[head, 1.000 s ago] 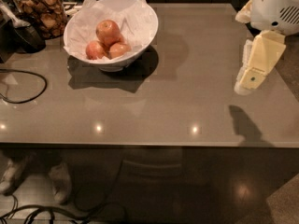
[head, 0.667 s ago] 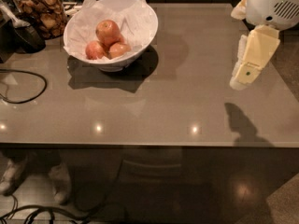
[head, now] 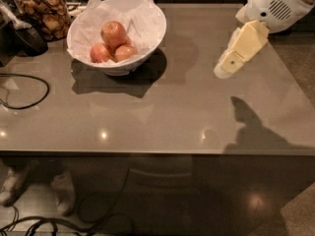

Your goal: Pick apple from white bowl

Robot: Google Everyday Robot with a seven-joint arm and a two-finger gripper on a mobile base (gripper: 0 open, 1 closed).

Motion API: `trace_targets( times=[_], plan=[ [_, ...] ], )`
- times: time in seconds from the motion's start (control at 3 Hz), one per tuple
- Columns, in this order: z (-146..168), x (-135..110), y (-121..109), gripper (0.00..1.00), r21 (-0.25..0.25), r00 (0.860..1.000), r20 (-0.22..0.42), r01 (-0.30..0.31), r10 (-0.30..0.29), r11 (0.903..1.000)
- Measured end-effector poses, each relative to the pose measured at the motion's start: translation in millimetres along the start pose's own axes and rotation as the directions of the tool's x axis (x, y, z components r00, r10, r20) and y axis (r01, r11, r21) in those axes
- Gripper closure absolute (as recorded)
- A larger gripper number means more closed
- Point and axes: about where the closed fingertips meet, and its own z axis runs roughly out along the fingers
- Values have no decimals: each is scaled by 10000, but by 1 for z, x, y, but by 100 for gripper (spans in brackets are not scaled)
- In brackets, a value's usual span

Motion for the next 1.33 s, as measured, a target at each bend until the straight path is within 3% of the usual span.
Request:
trace_targets(
  times=[0.33,0.67,1.33],
  plan=[
    [16,-19,-22,0,-470,9881,1218,-883,934,9950],
    [22,-32,-31,0,-830,9721,2117,-853,1012,9929],
    [26,-35,-29,0,-872,9647,2410,-875,1062,9923]
  ],
)
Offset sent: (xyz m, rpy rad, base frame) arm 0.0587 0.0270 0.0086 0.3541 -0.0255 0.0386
